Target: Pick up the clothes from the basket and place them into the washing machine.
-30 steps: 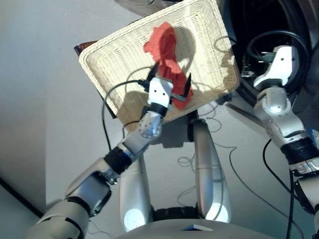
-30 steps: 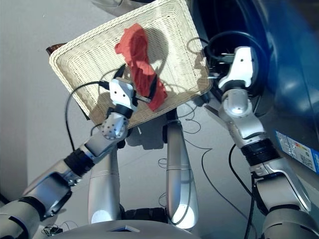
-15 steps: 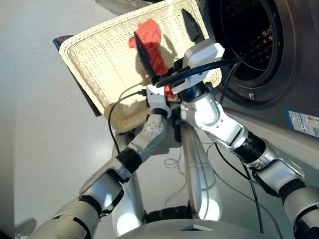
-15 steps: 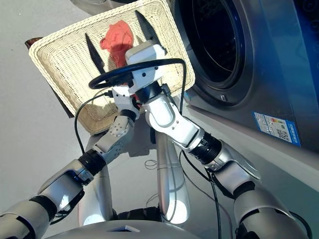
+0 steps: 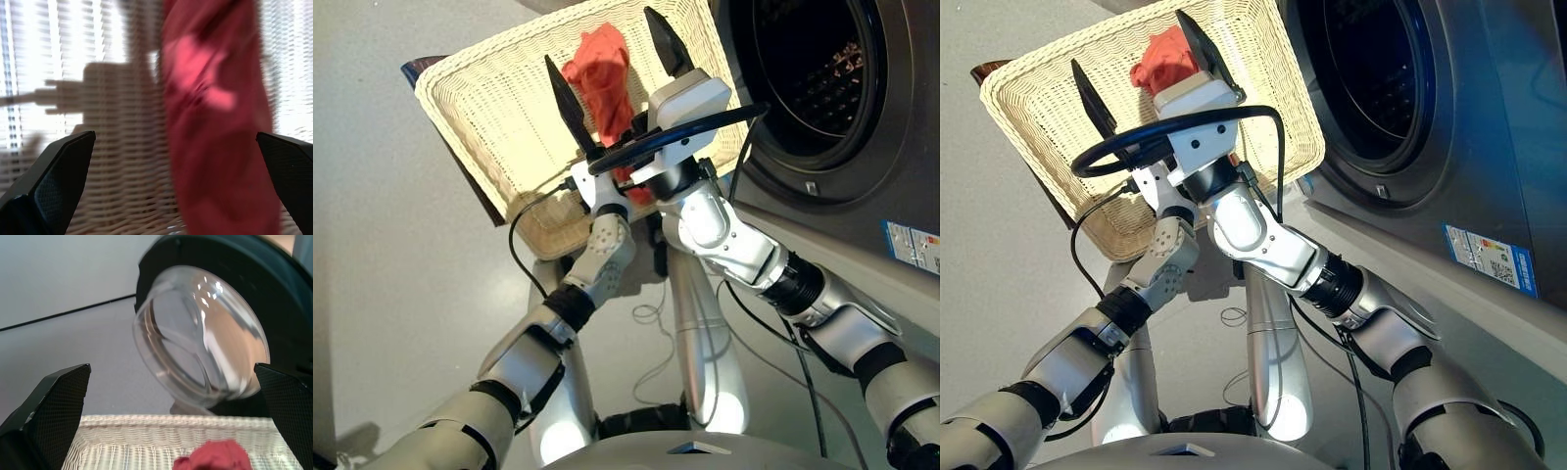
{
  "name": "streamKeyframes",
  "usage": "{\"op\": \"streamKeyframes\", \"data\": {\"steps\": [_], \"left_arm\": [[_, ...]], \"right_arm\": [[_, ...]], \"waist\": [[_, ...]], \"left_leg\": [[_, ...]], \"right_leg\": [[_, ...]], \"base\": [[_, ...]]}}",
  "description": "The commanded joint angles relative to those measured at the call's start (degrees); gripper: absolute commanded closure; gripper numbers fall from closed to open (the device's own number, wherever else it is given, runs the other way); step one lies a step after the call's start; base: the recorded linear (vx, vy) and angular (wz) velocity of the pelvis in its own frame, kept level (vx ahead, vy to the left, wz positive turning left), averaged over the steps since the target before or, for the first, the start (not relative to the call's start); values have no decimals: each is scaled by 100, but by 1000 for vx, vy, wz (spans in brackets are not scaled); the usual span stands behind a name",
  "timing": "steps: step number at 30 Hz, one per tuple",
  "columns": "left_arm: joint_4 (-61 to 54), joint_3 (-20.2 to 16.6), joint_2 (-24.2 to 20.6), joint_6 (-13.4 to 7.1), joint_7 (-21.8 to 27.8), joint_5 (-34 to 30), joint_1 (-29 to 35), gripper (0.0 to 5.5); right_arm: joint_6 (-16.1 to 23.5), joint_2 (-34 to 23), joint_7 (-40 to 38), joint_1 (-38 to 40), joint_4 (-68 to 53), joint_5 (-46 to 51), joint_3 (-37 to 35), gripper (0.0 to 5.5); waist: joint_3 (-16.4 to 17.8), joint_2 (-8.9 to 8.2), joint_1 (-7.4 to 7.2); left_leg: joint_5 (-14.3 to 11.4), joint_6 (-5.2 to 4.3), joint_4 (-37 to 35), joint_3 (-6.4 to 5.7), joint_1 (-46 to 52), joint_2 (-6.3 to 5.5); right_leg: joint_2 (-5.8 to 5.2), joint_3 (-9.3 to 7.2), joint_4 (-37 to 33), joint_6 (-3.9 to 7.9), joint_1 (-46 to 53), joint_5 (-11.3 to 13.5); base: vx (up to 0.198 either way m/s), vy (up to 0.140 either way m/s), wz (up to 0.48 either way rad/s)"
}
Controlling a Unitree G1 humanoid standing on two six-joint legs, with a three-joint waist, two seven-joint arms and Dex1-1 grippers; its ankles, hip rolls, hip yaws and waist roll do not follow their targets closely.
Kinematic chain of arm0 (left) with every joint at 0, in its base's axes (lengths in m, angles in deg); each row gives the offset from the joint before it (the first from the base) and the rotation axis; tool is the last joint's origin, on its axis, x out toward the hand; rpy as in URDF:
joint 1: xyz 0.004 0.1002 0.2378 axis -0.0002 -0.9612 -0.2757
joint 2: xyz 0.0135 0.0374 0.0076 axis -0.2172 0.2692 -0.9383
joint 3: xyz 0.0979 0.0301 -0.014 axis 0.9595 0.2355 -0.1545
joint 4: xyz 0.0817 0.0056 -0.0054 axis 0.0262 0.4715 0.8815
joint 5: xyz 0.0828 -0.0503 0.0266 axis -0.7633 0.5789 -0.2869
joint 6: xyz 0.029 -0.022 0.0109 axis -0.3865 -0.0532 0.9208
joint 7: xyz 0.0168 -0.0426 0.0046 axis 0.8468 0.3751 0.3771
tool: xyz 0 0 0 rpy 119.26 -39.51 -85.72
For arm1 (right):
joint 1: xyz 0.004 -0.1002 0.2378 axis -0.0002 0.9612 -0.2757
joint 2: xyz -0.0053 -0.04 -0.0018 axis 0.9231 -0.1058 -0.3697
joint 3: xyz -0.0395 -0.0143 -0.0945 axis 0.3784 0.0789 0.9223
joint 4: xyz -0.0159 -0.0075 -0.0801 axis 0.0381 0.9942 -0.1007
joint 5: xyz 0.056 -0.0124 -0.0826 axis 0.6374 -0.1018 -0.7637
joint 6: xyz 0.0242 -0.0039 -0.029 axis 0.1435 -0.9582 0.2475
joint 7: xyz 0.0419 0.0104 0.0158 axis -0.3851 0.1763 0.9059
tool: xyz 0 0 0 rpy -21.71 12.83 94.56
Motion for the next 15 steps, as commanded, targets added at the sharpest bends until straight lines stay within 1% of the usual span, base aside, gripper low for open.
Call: {"op": "streamKeyframes", "data": {"steps": [1,4,6,7,8,9,10,12,14,15], "left_arm": [[288,-10,620,-176,-17,277,219,0],[367,-109,615,-198,-35,301,413,0],[472,-225,672,-224,-79,351,557,0],[537,-246,665,-196,-74,355,633,0],[628,-284,679,-156,-60,359,689,0],[716,-316,633,-78,-50,285,751,0],[769,-340,568,-33,-37,192,803,0],[839,-404,540,-45,-62,202,894,0],[948,-499,580,-88,-105,263,1023,0],[955,-497,565,-84,-140,179,1081,0]], "right_arm": [[263,112,118,-268,-604,6,-73,0],[232,38,200,-333,-691,-18,-40,0],[207,75,215,-382,-706,-72,-52,0],[202,94,207,-372,-706,-87,-44,0],[182,118,222,-378,-681,-139,-55,0],[170,127,258,-368,-654,-179,-37,0],[171,134,302,-364,-662,-190,-30,0],[187,146,355,-364,-773,-206,-10,0],[199,148,400,-400,-865,-246,25,0],[200,128,415,-397,-889,-262,38,0]], "waist": [[-53,-96,-14],[-53,-100,-48],[-53,-119,-69],[-53,-111,-75],[-53,-103,-84],[-53,-91,-99],[-53,-92,-110],[-53,-97,-129],[-53,-98,-143],[-53,-99,-150]], "left_leg": [[-124,-38,196,154,-134,46],[-120,-64,212,187,-230,74],[-111,-78,224,178,-319,94],[-106,-86,233,181,-356,103],[-92,-92,234,177,-383,97],[-78,-99,227,169,-405,102],[-71,-104,216,185,-416,114],[-58,-112,182,207,-457,129],[-62,-110,153,207,-487,130],[-60,-108,152,203,-511,136]], "right_leg": [[35,32,138,118,-99,-120],[39,52,132,122,-205,-75],[61,61,111,126,-287,-50],[48,52,118,128,-325,-54],[60,54,128,126,-355,-52],[72,62,137,123,-395,-53],[70,56,120,120,-411,-35],[70,63,91,123,-467,12],[92,87,31,128,-494,46],[98,91,12,131,-509,58]], "base": [[0,0,0],[0,0,0],[0,0,0],[-5,-57,-4],[0,0,0],[0,0,0],[0,0,0],[0,0,0],[0,0,0],[0,0,0]]}}
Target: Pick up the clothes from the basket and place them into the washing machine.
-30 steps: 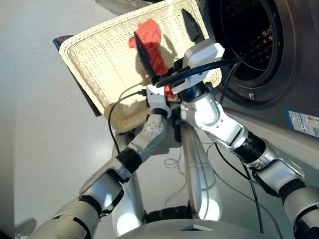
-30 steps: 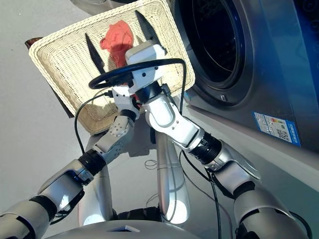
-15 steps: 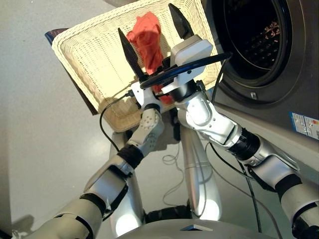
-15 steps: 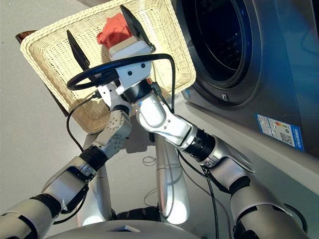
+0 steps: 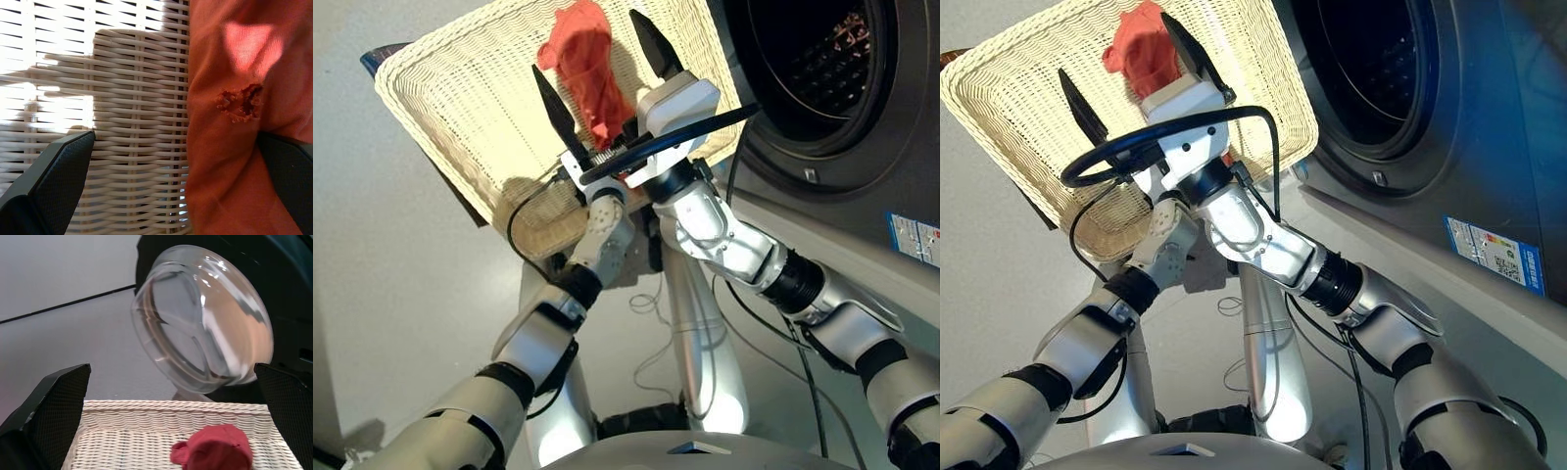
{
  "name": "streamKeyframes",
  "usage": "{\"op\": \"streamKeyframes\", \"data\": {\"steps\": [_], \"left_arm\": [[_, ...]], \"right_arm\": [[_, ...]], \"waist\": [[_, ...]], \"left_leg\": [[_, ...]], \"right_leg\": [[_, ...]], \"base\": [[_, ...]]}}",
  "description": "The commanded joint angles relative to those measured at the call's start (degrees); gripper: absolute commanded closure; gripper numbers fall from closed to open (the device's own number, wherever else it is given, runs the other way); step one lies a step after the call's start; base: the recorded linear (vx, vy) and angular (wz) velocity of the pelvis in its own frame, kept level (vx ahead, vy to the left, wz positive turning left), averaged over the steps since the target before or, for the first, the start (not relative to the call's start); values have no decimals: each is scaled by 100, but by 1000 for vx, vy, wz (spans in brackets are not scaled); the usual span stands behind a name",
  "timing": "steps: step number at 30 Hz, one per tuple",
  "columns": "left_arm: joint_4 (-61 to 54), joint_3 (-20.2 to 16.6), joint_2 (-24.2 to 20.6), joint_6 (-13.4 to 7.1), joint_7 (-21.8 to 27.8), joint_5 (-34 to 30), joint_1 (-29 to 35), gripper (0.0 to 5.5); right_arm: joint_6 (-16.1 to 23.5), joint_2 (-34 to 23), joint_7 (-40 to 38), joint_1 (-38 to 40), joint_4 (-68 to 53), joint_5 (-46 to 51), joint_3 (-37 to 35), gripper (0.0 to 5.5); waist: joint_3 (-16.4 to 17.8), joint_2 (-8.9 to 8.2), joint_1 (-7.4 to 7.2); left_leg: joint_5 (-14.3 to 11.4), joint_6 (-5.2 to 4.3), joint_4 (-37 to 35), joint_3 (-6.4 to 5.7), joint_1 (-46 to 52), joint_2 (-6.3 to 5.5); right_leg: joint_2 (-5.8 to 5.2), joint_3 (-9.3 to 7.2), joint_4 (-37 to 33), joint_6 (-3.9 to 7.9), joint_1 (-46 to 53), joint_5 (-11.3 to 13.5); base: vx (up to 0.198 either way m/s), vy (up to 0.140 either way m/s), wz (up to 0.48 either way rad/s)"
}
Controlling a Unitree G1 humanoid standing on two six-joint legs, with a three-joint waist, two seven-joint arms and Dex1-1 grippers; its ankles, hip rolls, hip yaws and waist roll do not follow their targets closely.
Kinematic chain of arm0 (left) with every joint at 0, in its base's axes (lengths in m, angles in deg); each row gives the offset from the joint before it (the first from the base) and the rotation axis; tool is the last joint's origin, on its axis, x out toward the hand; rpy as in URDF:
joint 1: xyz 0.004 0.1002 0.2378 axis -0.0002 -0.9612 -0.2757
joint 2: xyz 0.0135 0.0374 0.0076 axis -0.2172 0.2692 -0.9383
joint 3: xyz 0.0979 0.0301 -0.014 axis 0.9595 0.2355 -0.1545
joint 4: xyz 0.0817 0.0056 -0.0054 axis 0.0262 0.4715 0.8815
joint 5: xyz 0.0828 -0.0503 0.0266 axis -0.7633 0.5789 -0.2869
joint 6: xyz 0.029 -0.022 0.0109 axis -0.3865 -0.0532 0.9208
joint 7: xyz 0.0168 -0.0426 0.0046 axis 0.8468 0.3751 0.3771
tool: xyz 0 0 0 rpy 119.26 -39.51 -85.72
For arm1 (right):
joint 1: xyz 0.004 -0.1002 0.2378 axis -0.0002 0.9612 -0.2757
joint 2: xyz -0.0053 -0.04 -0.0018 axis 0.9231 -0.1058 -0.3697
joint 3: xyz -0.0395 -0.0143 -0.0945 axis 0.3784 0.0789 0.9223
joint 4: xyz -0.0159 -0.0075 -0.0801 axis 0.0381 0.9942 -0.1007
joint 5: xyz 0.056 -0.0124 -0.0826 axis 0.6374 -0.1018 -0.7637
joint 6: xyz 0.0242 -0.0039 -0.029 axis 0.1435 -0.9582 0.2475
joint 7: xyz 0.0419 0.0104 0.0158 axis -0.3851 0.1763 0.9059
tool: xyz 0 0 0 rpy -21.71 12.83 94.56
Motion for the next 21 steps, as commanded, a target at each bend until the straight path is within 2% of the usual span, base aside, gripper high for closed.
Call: {"op": "streamKeyframes", "data": {"steps": [1,2,3,4,5,7,18,21], "left_arm": [[429,-132,270,-29,0,-194,464,104],[444,-134,285,-36,-20,-215,473,263],[454,-132,301,-39,-34,-241,490,300],[447,-112,312,-47,-47,-283,500,308],[460,-123,333,-56,-33,-255,520,464],[488,-117,352,-70,-27,-233,549,550],[531,-83,390,-84,-62,-283,680,550],[343,16,324,-70,-57,-356,580,550]], "right_arm": [[223,170,166,-257,-829,-258,-45,0],[232,159,186,-272,-860,-257,-41,0],[235,137,208,-272,-890,-255,-54,0],[247,108,228,-262,-914,-253,-65,0],[252,88,241,-255,-922,-238,-65,0],[256,52,253,-240,-933,-225,-57,0],[296,-92,308,-263,-856,-81,-3,0],[310,-212,371,-172,-814,239,-17,0]], "waist": [[-50,-80,-15],[-50,-81,-22],[-50,-71,-24],[-50,-62,-25],[-50,-53,-26],[-50,-41,-24],[-50,42,-20],[-50,75,-9]], "left_leg": [[-70,-74,149,158,-249,94],[-79,-68,166,145,-267,96],[-81,-66,178,139,-285,101],[-83,-68,192,137,-302,108],[-85,-69,185,136,-294,114],[-85,-68,176,141,-300,117],[-52,-74,142,167,-318,135],[-19,-79,98,203,-269,125]], "right_leg": [[56,58,29,148,-236,30],[60,63,27,147,-237,29],[65,61,33,148,-249,26],[72,67,34,148,-260,23],[75,77,30,149,-266,23],[80,84,24,148,-284,34],[77,119,10,160,-313,83],[66,123,-25,155,-270,119]], "base": [[0,0,0],[0,0,0],[0,0,0],[0,0,0],[0,0,0],[0,0,0],[0,0,0],[0,0,0]]}}
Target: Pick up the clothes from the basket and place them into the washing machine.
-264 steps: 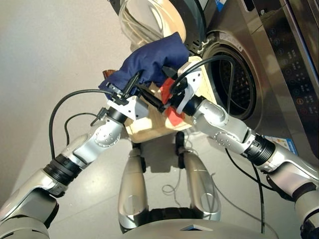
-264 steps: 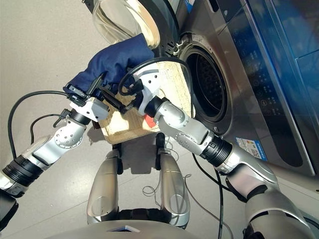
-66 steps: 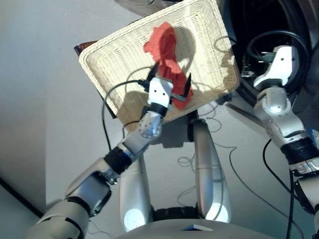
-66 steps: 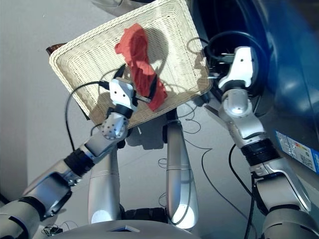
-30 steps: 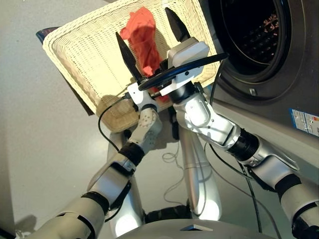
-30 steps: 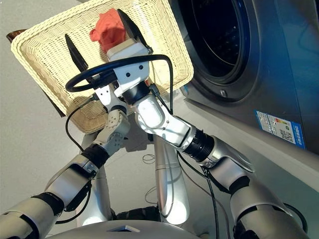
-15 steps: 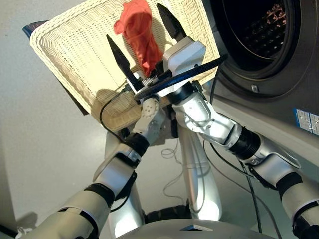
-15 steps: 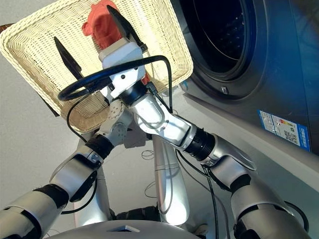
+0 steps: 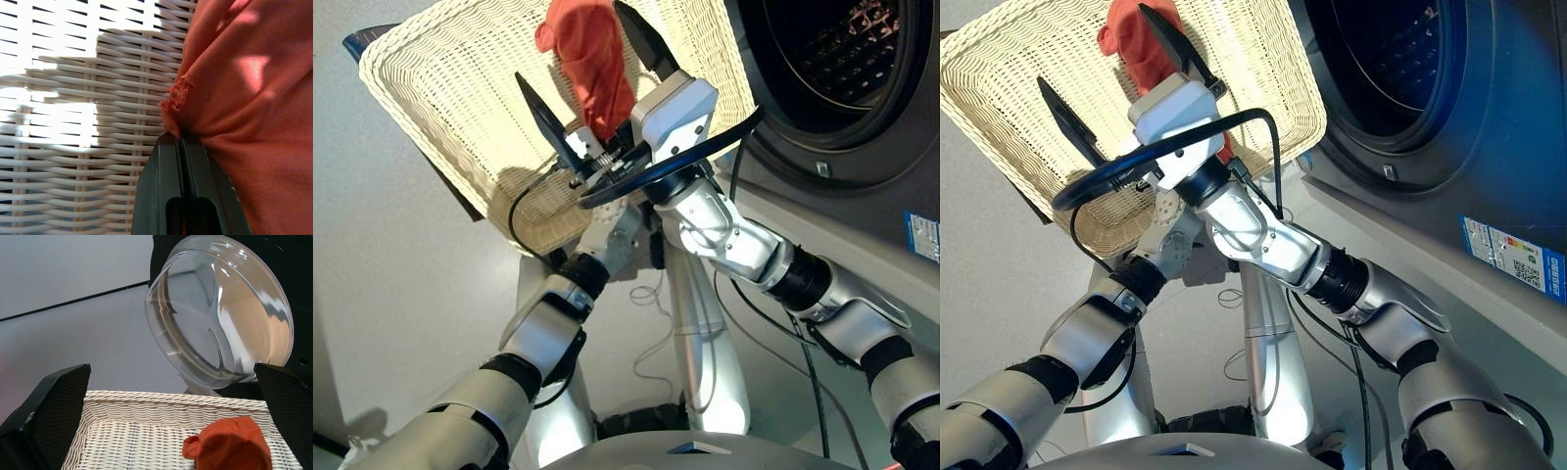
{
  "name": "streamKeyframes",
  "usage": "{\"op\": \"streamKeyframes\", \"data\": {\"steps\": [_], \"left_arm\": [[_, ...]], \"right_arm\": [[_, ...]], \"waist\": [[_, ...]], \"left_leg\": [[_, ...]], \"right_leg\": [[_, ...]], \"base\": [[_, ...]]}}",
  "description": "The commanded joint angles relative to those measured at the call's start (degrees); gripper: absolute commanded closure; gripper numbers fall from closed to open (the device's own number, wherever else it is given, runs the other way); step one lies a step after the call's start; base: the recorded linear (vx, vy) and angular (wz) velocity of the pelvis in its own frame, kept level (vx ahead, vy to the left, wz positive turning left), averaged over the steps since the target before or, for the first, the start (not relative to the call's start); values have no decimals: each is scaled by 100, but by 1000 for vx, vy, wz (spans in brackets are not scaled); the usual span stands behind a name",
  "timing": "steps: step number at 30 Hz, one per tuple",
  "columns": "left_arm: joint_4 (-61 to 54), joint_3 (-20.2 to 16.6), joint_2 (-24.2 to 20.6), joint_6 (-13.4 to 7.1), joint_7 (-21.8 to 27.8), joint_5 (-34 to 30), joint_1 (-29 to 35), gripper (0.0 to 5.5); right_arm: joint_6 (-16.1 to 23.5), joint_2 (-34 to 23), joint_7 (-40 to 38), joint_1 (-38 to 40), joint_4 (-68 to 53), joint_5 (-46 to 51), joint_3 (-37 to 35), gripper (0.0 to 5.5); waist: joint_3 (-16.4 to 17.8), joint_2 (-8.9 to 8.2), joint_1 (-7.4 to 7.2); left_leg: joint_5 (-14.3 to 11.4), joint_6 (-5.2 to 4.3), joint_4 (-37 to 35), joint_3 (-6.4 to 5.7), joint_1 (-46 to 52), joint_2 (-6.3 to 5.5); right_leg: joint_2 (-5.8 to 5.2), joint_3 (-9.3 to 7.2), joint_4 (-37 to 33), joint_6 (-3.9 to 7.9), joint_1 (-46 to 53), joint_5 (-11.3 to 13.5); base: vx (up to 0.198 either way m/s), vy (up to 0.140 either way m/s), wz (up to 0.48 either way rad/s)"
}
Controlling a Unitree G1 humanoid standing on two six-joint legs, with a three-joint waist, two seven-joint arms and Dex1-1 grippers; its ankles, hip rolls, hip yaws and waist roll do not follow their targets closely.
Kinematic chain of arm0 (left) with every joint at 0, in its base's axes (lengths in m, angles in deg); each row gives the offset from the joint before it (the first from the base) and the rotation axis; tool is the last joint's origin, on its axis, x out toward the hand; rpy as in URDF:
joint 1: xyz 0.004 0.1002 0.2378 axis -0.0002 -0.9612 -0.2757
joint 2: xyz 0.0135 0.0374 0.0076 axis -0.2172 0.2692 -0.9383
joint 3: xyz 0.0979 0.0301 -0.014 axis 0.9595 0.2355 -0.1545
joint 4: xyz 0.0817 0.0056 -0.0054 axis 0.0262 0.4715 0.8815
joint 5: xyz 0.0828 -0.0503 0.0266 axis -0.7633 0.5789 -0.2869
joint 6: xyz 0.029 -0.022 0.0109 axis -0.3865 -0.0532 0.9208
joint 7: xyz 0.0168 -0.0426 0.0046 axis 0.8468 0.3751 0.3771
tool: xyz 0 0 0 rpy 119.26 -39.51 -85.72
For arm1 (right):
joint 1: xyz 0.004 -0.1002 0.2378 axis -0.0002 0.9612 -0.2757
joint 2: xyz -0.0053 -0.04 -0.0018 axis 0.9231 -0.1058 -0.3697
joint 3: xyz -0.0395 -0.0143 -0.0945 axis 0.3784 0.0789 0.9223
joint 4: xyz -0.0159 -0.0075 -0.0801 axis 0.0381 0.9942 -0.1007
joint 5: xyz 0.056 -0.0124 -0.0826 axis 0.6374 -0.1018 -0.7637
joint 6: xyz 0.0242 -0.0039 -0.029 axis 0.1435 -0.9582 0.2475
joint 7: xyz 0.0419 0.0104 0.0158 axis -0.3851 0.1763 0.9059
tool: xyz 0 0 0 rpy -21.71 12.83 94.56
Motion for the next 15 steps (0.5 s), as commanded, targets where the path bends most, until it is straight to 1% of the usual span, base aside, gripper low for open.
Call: {"op": "streamKeyframes", "data": {"steps": [1,6,7,10,13,15], "left_arm": [[125,222,200,53,86,-219,242,550],[-721,515,-125,37,131,-573,-165,550],[-864,558,-186,38,148,-643,-279,550],[-1561,660,-424,-43,266,-727,-761,550],[-2358,723,-932,24,429,-1086,-1305,550],[-2785,648,-1184,11,535,-1262,-1623,550]], "right_arm": [[302,-1,124,-51,-685,295,-61,0],[365,-248,47,201,-595,651,-291,0],[385,-290,30,221,-556,673,-361,0],[522,-495,122,496,-645,876,-663,0],[635,-600,129,980,-749,1015,-1040,0],[653,-647,192,1179,-790,1050,-1199,0]], "waist": [[-45,101,-70],[-45,184,0],[-45,208,29],[-45,296,99],[-45,351,147],[-45,370,189]], "left_leg": [[-5,-90,-2,176,36,62],[81,-91,-225,220,284,34],[111,-90,-318,220,382,13],[201,-86,-636,233,746,-49],[287,-72,-998,259,1200,-112],[344,-59,-1232,249,1508,-157]], "right_leg": [[1,46,-26,139,27,37],[-24,32,-200,149,281,79],[-28,24,-252,156,370,90],[-70,-7,-431,172,693,123],[-95,-37,-738,222,1137,197],[-118,-58,-939,247,1441,238]], "base": [[0,0,0],[0,0,0],[0,0,0],[0,0,0],[0,0,0],[0,0,0]]}}
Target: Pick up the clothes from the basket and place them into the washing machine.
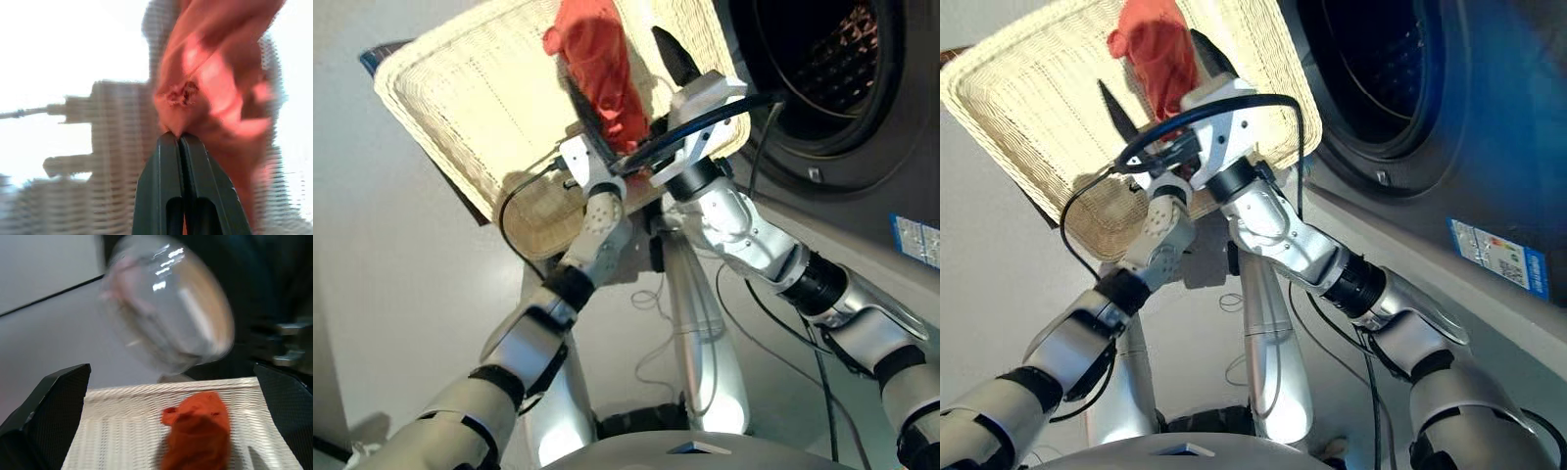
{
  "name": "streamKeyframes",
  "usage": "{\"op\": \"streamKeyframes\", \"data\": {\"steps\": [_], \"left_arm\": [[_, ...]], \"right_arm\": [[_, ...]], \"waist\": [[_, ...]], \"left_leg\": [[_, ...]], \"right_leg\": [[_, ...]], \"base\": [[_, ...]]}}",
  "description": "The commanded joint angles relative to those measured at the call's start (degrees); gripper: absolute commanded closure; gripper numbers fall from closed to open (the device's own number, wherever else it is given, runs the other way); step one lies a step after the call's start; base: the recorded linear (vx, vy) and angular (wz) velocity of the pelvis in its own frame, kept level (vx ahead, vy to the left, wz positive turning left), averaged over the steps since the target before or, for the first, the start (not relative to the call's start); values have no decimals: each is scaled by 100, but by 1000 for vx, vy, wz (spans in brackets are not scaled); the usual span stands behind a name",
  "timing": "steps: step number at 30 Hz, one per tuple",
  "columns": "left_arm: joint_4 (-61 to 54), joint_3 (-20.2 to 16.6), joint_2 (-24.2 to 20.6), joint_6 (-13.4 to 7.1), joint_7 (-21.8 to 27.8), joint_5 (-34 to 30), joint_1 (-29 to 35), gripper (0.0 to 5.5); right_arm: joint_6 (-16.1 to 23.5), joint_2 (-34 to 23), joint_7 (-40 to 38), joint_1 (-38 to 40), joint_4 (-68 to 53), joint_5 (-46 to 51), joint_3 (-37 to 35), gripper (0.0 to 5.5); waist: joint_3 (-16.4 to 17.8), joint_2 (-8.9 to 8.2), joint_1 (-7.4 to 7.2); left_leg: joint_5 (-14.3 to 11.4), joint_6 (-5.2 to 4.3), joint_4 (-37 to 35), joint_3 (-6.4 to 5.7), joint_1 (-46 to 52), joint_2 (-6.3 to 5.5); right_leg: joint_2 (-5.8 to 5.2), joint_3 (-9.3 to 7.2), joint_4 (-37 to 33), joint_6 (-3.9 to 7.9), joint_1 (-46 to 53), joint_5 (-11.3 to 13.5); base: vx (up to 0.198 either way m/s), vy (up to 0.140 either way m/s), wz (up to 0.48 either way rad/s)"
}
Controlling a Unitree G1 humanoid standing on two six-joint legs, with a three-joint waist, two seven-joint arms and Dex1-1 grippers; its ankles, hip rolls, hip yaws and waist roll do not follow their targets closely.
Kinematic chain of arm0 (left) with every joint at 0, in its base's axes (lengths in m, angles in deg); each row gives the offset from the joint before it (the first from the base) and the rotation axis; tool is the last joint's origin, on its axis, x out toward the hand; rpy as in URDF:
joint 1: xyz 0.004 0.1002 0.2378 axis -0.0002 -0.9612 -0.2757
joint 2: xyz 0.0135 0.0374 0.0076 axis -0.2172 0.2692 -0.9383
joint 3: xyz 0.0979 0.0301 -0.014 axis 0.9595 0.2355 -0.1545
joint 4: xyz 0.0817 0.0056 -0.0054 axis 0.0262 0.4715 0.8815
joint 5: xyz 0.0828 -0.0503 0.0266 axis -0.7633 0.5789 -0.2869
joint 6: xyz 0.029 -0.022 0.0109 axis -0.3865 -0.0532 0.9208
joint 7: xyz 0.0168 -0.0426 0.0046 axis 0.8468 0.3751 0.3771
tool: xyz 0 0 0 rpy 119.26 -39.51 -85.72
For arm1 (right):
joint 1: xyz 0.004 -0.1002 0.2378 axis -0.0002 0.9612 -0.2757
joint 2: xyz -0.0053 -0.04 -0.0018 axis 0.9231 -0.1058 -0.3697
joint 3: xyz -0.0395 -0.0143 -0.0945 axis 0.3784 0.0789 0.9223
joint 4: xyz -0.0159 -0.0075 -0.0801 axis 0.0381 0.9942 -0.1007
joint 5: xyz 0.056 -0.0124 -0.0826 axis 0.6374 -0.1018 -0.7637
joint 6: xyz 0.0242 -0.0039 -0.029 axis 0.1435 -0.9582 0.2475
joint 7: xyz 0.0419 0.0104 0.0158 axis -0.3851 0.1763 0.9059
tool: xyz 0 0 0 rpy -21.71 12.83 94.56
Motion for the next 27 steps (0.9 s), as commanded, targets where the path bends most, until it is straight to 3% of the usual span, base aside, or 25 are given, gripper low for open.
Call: {"op": "streamKeyframes", "data": {"steps": [1,2,6,14,21,27], "left_arm": [[-963,-60,-43,-219,257,-623,-306,550],[-1148,-137,-136,-237,311,-666,-397,550],[-2172,-367,-666,-305,622,-1138,-927,550],[-3649,-556,-1461,-544,908,-1860,-1082,550],[-4180,-336,-1753,-544,1004,-2009,-734,550],[-4421,-219,-1696,-629,1103,-1825,-492,550]], "right_arm": [[505,-134,185,111,-806,120,-396,0],[525,-167,241,160,-834,180,-478,0],[552,-336,595,733,-1001,518,-784,0],[578,-454,836,951,-1163,832,-1070,0],[473,-538,997,546,-1214,1428,-693,0],[265,-560,1242,-9,-908,1771,-179,0]], "waist": [[-47,347,61],[-47,365,103],[-47,416,188],[-47,512,277],[-47,574,336],[-47,617,412]], "left_leg": [[139,-40,-443,104,414,-44],[370,-9,-618,129,409,-38],[456,-9,-966,101,910,-114],[478,-17,-1134,123,1219,-186],[544,-45,-1199,120,1146,-172],[585,-64,-1220,129,1078,-148]], "right_leg": [[-16,-36,-442,277,517,195],[13,-50,-609,272,499,415],[-39,-99,-979,321,1027,455],[-126,-104,-1206,356,1343,486],[-159,-126,-1257,344,1277,499],[-170,-131,-1245,336,1205,503]], "base": [[0,0,0],[0,0,0],[41,-12,36],[7,1,5],[0,0,0],[0,0,0]]}}
